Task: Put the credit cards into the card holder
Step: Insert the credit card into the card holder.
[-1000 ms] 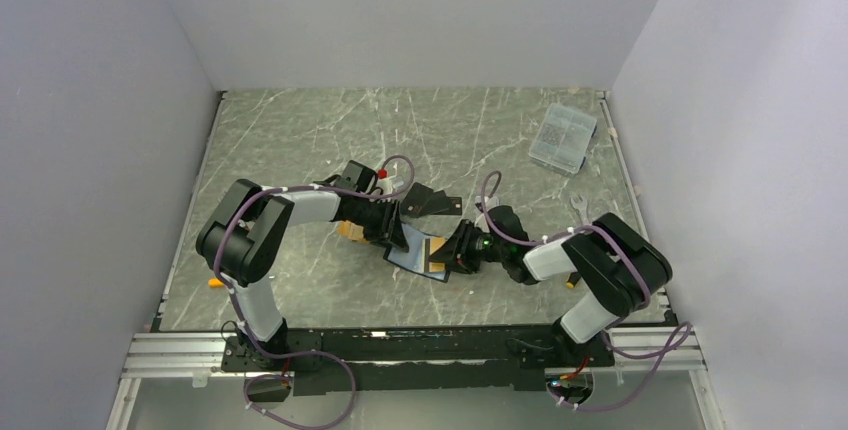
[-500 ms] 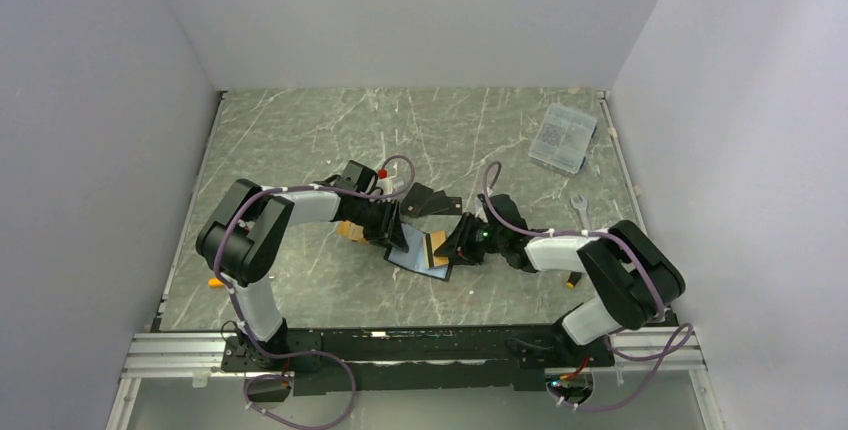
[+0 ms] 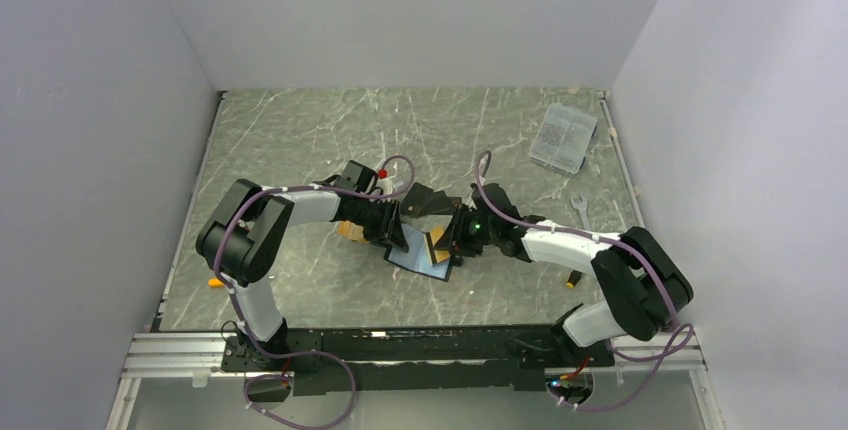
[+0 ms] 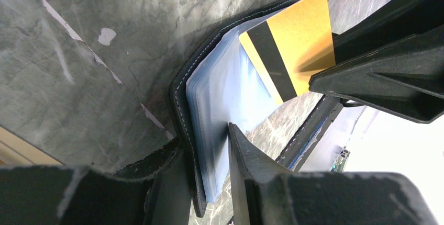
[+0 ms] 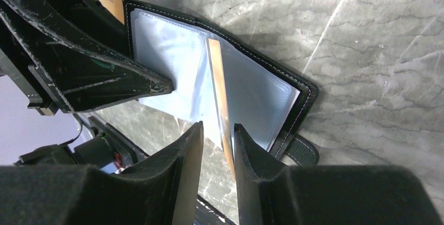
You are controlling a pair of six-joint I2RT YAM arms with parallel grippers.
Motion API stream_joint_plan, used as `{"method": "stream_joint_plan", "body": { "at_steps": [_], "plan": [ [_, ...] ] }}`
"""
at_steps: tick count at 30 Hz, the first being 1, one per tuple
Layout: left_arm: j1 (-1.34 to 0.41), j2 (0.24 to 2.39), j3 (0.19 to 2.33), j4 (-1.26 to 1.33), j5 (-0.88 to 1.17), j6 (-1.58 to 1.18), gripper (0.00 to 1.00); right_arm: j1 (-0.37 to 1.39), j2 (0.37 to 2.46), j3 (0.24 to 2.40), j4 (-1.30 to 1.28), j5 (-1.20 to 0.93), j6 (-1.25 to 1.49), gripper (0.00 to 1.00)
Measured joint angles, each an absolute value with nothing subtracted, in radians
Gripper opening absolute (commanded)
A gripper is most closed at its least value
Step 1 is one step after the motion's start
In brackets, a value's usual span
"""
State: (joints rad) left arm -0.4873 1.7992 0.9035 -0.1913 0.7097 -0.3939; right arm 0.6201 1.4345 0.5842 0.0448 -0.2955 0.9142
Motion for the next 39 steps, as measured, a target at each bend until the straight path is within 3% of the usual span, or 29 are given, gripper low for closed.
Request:
{"method": "stream_joint_plan", "body": {
  "at_steps": [16,26,32,39],
  "plan": [
    [-0.487,1.799,0.904,-0.191,0.71,-0.394,0.33,0.746,1.498,0.757,-0.192,-0.134,0.855,0.29],
    [-0.487,1.798,0.904,-0.191,0.71,-0.394,0.33,0.739,1.507,0.791,-0.21,-0.113,0.845,0.15],
    [-0.487,1.798,0.904,-0.191,0.709,-0.394,0.33,0.735,1.507,0.777,-0.179,-0.117,0.863,0.0],
    [-0.484,1.798,0.901,-0.189,0.712,-0.397,0.35,0.715,1.486,0.633,0.007,-0.169,0.944,0.0]
  ]
}}
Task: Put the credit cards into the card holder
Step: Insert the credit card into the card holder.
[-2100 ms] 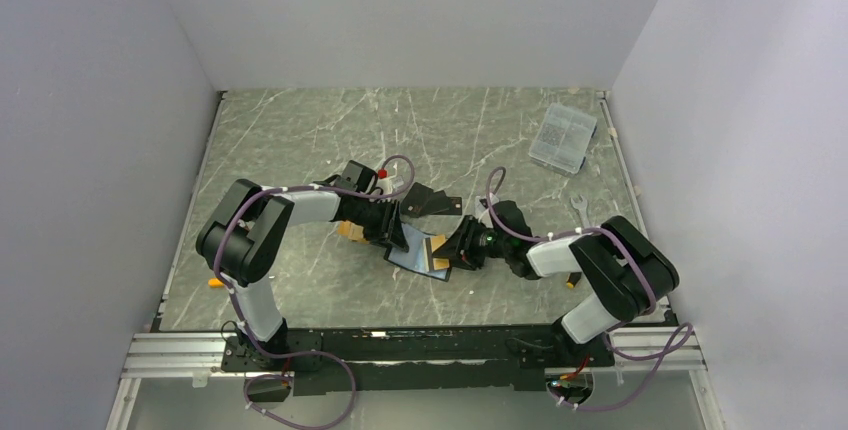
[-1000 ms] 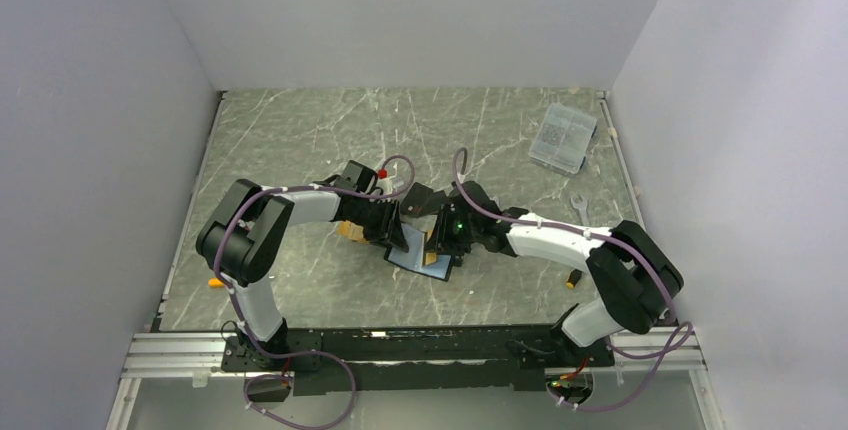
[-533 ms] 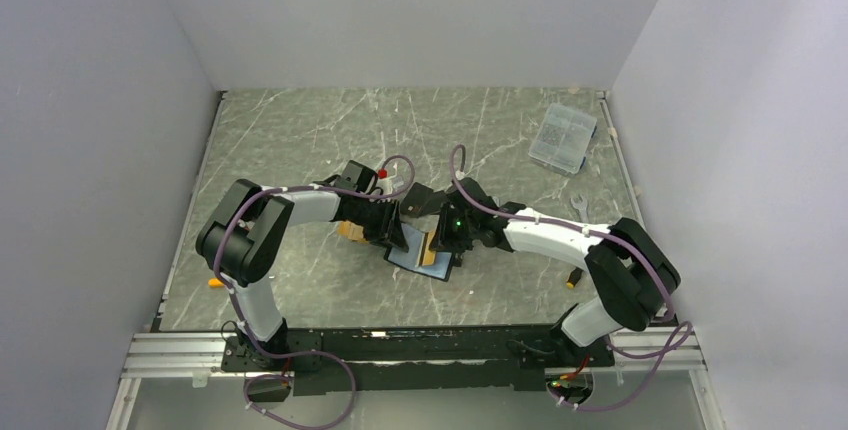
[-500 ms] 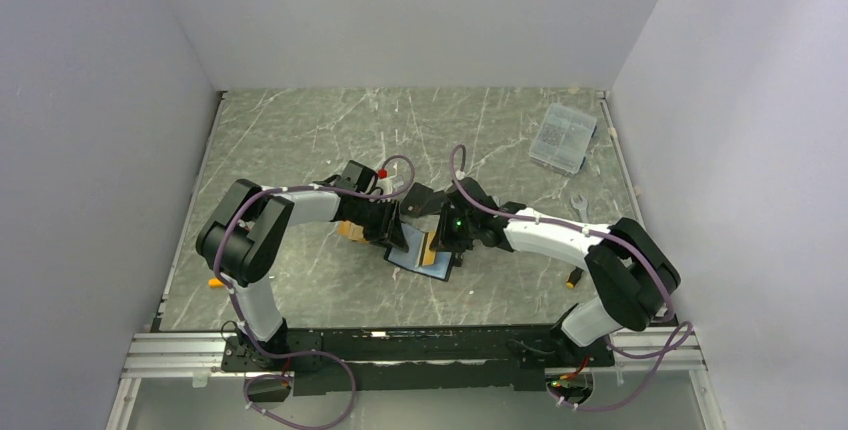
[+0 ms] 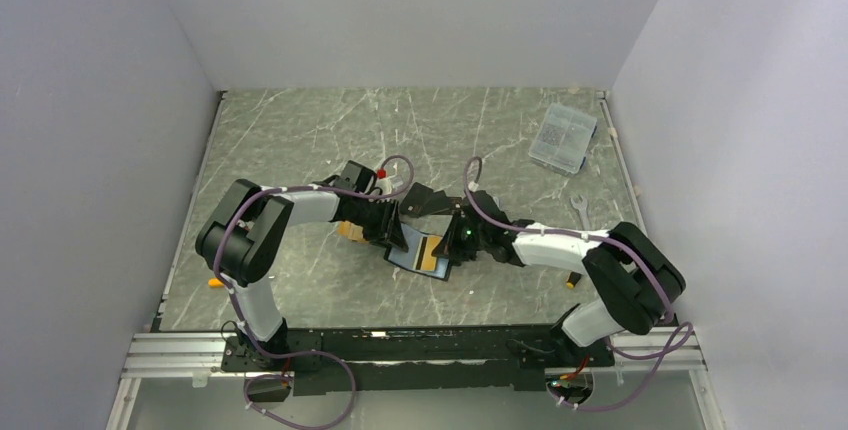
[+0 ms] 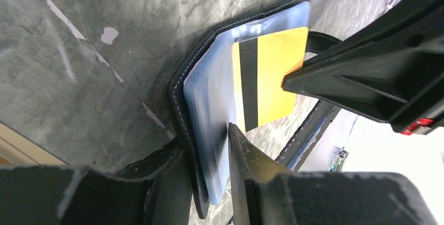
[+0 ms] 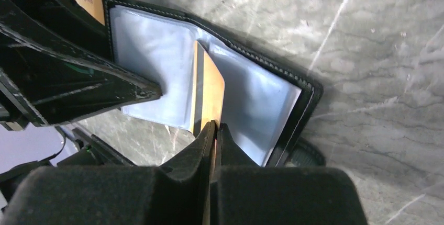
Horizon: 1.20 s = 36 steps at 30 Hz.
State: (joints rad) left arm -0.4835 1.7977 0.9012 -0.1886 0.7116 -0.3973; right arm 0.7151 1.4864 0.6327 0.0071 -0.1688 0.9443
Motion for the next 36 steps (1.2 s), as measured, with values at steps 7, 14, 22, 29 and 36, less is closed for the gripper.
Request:
{"method": "stream_joint_plan", "body": {
  "at_steps": [7,14,22,29,36],
  "plan": [
    [-0.469,1.797,0.894,-0.181,0.742,-0.408,0.54,0.709,1.468,0.491,0.188,-0.236,1.026,0.0],
    [-0.437,1.782,0.906,-0.207,0.739,-0.4,0.57,0.703,1.459,0.44,0.277,-0.262,1.058,0.0],
    [-0.397,1.781,0.906,-0.211,0.709,-0.384,0.42,0.685,1.486,0.41,0.353,-0.298,1.066,0.0],
    [-0.405,1.79,0.91,-0.21,0.689,-0.379,0.37,0.656,1.52,0.384,0.434,-0.352,1.067,0.0],
    [-0.422,1.798,0.925,-0.217,0.67,-0.377,0.33,0.607,1.555,0.382,0.471,-0.426,1.052,0.0]
  ]
}}
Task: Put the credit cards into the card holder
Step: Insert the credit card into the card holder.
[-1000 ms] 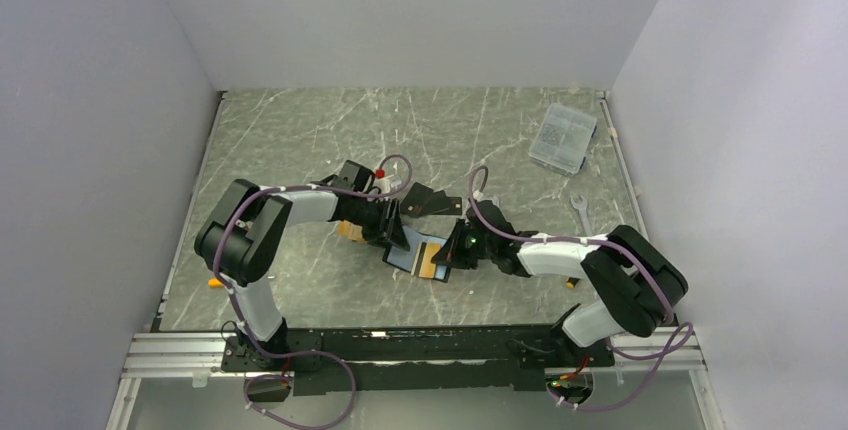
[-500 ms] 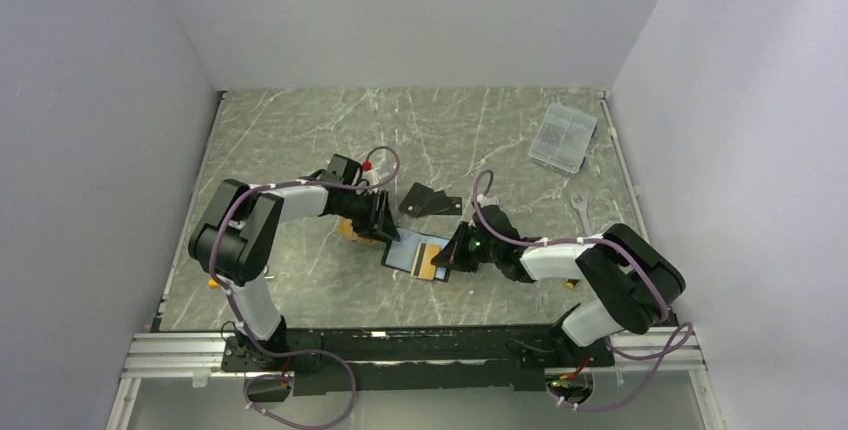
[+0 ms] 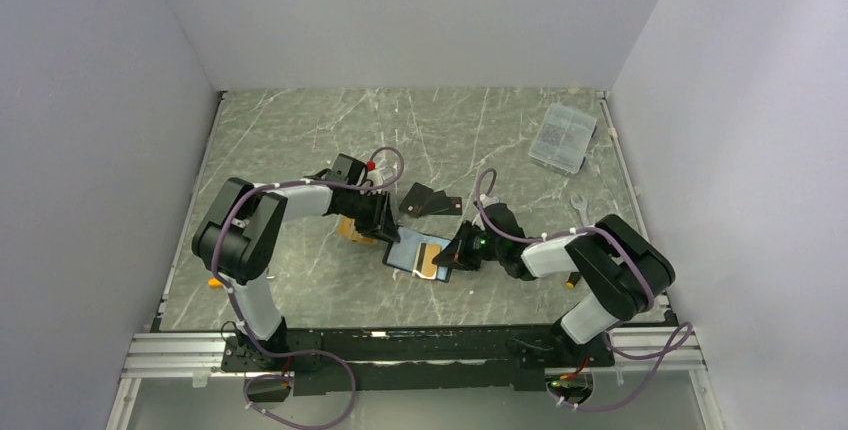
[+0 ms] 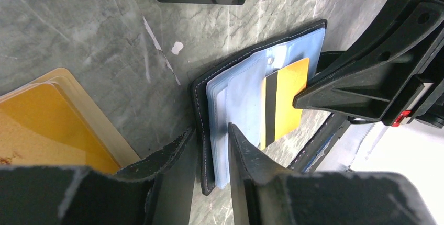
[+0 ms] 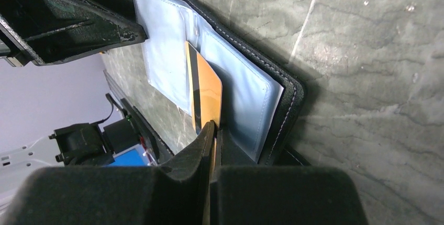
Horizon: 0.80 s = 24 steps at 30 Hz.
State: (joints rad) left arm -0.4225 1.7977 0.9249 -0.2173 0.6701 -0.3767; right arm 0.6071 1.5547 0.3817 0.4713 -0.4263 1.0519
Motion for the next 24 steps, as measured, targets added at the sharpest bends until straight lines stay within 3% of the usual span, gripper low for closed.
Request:
{"method": "stream_joint_plan", "body": {
  "at_steps": [18,24],
  "plan": [
    [-0.437,1.805,0.949,-0.253,0.647,-0.356,0.32,0.559,1.629,0.431,0.482,-0.526,1.004,0.0],
    [-0.437,1.805,0.949,-0.253,0.645,-0.353,0.27,0.556,1.634,0.433,0.483,-0.529,1.003,0.0]
  ]
}}
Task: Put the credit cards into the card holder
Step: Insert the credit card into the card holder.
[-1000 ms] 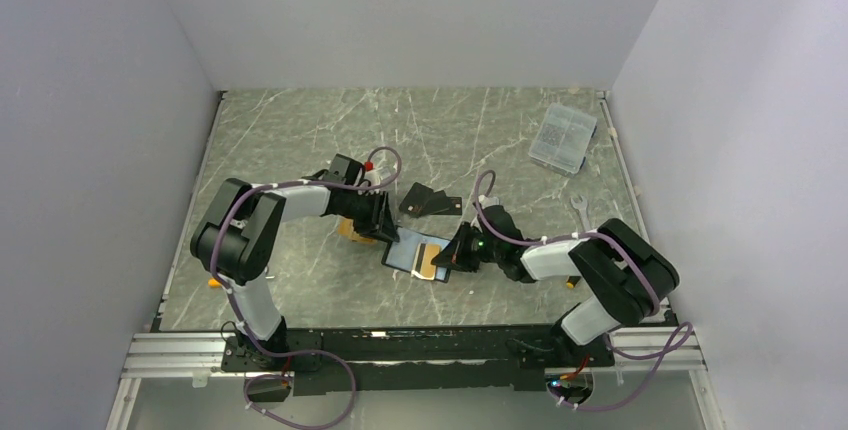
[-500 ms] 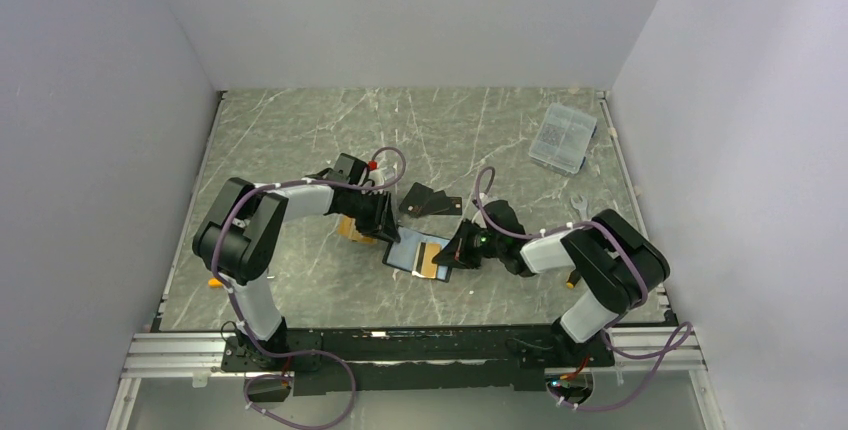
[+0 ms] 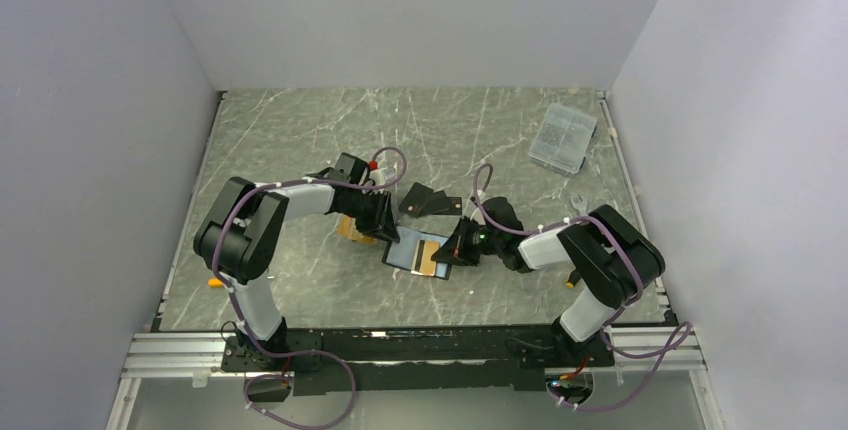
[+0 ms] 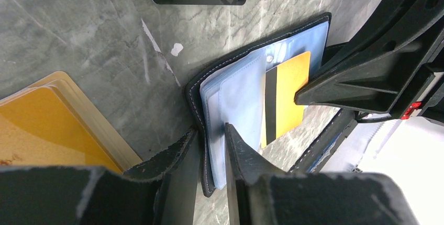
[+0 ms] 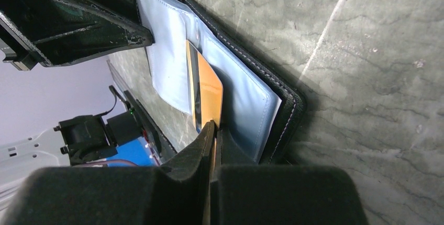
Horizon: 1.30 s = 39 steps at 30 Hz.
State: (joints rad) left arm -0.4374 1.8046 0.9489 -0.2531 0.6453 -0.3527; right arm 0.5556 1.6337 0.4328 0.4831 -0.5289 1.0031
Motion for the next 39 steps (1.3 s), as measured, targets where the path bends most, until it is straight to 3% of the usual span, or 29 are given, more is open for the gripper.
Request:
{"method": "stream_joint_plan", "body": {
  "at_steps": [15,39],
  "plan": [
    [-0.451,1.811,0.958,-0.252,0.639,-0.352,0.27,0.533,1.658,0.416,0.607,-0.451,1.02,0.0],
    [-0.473,1.811,0.958,-0.254,0.638,-0.353,0.29,0.646,1.668,0.317,0.78,-0.37,1.154,0.0]
  ]
}}
